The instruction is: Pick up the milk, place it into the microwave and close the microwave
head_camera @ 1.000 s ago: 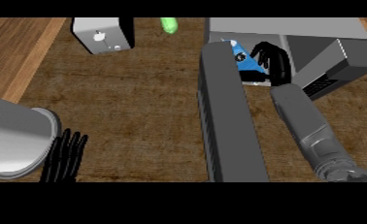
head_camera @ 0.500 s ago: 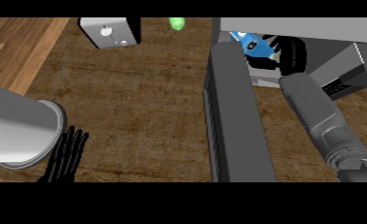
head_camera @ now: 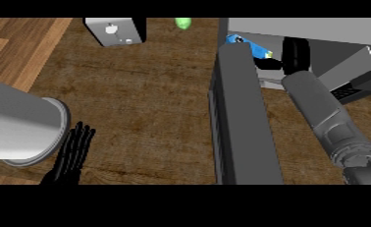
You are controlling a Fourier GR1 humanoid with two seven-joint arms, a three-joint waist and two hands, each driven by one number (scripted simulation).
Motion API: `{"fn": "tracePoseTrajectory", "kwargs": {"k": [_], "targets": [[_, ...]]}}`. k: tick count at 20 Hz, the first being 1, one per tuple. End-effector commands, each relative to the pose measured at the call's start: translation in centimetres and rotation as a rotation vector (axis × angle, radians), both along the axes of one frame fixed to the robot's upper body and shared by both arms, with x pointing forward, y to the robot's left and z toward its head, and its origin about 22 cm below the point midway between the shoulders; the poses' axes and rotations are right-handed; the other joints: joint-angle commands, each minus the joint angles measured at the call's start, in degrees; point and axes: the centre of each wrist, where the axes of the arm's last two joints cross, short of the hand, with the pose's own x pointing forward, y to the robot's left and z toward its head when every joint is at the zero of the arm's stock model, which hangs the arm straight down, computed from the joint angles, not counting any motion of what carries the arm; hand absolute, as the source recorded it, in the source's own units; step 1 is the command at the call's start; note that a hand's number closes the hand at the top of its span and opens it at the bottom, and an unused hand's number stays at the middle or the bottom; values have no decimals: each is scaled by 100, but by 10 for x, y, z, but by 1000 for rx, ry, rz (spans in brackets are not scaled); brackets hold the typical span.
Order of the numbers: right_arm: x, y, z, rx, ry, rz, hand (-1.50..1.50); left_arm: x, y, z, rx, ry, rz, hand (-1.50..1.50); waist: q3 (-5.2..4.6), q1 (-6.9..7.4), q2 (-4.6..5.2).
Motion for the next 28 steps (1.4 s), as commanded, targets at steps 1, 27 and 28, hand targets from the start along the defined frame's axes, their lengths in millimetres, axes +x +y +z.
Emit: {"fn": "tracePoseTrajectory", "kwargs": {"k": [1, 27, 28], "targets": [[-2, 13, -7, 20, 41, 55, -150, 0, -2, -2, -7, -2, -4, -150, 3, 53, 4], [-53, -17, -74, 476, 36, 288, -150, 11, -37, -4, -17, -5, -50, -150, -12, -472, -209], [-66, -24, -88, 486, 56, 300, -150, 13, -53, 4, -32, -5, -82, -150, -8, -482, -201]]}}
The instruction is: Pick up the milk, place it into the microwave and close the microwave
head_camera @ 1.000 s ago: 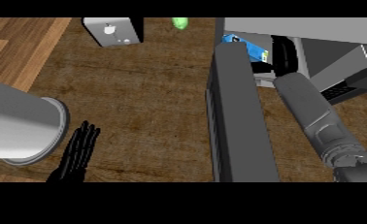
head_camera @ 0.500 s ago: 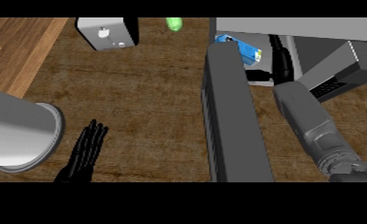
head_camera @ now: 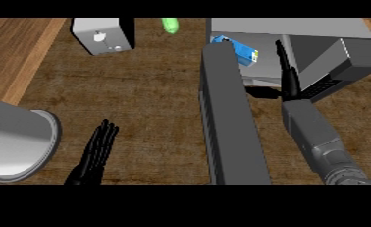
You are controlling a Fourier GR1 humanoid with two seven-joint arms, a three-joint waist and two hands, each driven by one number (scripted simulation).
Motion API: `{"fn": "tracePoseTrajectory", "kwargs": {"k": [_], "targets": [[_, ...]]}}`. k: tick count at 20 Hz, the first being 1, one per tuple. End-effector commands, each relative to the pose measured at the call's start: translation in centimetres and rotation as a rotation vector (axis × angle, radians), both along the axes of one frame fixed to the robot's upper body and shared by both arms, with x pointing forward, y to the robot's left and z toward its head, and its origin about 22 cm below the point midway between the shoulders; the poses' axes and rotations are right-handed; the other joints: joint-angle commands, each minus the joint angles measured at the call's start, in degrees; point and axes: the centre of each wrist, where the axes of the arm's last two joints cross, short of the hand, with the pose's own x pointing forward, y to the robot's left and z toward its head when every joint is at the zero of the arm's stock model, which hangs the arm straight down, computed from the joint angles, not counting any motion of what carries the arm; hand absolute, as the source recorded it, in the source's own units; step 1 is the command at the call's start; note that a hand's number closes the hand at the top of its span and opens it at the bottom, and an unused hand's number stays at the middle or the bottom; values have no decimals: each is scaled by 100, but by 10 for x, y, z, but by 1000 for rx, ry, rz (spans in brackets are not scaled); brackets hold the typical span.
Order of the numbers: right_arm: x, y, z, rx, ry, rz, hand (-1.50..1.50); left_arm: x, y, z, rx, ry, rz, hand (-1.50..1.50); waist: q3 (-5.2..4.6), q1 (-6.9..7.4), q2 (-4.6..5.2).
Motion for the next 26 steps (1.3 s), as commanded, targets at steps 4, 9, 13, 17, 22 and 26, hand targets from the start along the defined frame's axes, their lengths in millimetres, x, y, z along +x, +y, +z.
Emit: {"fn": "tracePoseTrajectory", "kwargs": {"k": [4, 9, 13, 17, 22, 26], "targets": [[-35, -20, -34, 155, 26, 111, -150, 0, -4, -6, 10, 10, -13, -150, -6, -110, -55], [-63, -32, -58, 211, 56, 148, -150, 17, -3, 2, 18, 3, -19, -150, -11, -198, -87], [-86, -11, -81, 280, 50, 195, -150, 7, -25, 9, -5, 8, -14, -150, -18, -274, -137], [-89, -7, -84, 451, 8, 220, -150, 16, -16, 11, -32, 37, -95, -150, -24, -363, -166], [-123, -40, -97, 521, -35, 254, -150, 21, -10, -5, 80, 84, -141, 150, -28, -448, -179], [-118, -57, -84, 509, -33, 283, -150, 19, -11, -15, 168, 102, -166, 150, -34, -454, -195]]}}
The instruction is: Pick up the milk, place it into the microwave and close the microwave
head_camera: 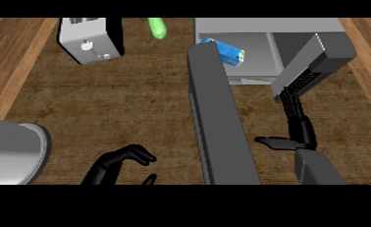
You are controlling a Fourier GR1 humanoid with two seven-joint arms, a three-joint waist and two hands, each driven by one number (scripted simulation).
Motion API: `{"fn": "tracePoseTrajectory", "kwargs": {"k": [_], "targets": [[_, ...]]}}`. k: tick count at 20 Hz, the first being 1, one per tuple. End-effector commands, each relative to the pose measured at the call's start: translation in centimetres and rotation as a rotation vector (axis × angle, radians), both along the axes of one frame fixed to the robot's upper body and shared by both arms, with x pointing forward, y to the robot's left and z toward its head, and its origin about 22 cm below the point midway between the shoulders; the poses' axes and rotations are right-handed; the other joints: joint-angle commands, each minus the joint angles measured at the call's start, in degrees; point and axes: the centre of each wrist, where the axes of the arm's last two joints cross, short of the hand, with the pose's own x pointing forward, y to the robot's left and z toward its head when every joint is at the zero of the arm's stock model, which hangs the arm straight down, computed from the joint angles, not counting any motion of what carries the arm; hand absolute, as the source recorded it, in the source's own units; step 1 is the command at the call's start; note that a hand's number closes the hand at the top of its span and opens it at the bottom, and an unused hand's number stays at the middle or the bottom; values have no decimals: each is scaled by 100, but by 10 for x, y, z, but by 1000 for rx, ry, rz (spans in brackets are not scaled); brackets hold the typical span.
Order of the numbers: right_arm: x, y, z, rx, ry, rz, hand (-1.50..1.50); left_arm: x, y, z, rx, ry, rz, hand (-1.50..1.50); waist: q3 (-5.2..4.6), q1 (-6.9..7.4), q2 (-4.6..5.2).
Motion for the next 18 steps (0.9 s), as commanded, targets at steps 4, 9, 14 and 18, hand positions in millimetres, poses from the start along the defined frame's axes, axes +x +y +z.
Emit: {"fn": "tracePoseTrajectory", "kwargs": {"k": [4, 9, 14, 18], "targets": [[-28, -17, -4, 101, -112, 65, -150, 4, -10, -15, 156, 6, -99, 150, -13, -116, -38], [-39, -47, 12, 86, -138, 74, -150, 26, -34, -23, 293, 44, -233, 150, -11, -181, -15], [-60, -61, 29, 84, -145, 82, -150, 18, -81, -32, 281, 65, -318, 150, -17, -171, -26], [-78, -60, 50, 78, -163, 83, -150, 35, -102, -46, 296, 55, -339, 150, -22, -193, -19]]}}
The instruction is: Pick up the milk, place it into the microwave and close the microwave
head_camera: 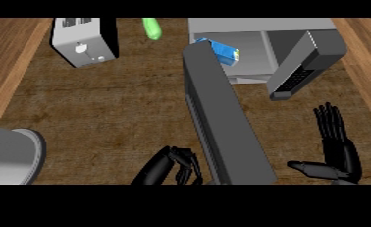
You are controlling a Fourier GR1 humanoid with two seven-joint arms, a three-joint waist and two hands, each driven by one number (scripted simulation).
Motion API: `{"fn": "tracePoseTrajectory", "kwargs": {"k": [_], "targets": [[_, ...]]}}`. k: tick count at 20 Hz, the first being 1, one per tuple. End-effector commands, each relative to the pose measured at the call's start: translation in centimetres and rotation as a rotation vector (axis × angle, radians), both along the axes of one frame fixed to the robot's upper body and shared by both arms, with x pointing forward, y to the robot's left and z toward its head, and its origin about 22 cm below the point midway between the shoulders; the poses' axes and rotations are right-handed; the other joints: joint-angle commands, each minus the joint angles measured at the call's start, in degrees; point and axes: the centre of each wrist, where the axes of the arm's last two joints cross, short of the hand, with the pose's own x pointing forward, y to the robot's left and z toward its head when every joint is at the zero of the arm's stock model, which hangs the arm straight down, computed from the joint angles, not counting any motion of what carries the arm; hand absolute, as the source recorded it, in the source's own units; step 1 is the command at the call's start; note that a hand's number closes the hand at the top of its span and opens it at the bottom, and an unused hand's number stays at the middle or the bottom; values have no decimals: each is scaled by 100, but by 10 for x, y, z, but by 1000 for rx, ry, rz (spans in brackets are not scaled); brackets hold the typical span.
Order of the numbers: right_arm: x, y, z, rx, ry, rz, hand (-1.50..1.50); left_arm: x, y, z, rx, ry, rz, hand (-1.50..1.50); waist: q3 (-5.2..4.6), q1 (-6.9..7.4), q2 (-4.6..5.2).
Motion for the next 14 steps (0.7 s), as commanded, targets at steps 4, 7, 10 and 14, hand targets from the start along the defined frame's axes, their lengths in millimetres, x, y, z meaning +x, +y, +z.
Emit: {"fn": "tracePoseTrajectory", "kwargs": {"k": [4, 7, 10, 14], "targets": [[-34, -9, 40, 65, -91, 122, -150, 17, -40, -20, 25, -21, -67, 150, -4, -36, 28], [-26, -2, 57, 80, -124, 174, -150, 11, -62, -23, 45, -20, -59, 150, -9, -155, 49], [-30, -10, 67, 68, -132, 197, -150, 19, -75, -20, 47, -10, -81, 150, -9, -265, 83], [-22, 3, 83, 78, -129, 251, -150, 41, -86, -3, 66, -76, -39, 150, -16, -440, 115]]}}
